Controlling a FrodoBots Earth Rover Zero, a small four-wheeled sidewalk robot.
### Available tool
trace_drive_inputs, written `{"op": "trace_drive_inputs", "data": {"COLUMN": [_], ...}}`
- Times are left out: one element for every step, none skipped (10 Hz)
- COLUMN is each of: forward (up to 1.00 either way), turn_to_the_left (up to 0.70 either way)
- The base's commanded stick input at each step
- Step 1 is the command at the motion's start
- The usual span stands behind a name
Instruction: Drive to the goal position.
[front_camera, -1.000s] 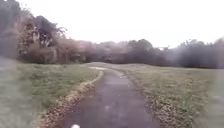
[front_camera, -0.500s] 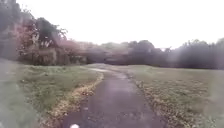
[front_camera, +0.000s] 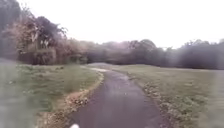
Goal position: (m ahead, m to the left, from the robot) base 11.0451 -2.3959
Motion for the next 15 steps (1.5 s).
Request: {"op": "trace_drive_inputs", "data": {"forward": [0.85,0.85,0.85,0.85,0.85,0.85,0.85,0.85,0.85,0.85,0.85,0.85,0.85,0.85,0.85], "turn_to_the_left": [0.0,0.0,0.0,0.0,0.0,0.0,0.0,0.0,0.0,0.0,0.0,0.0,0.0,0.0,-0.02]}}
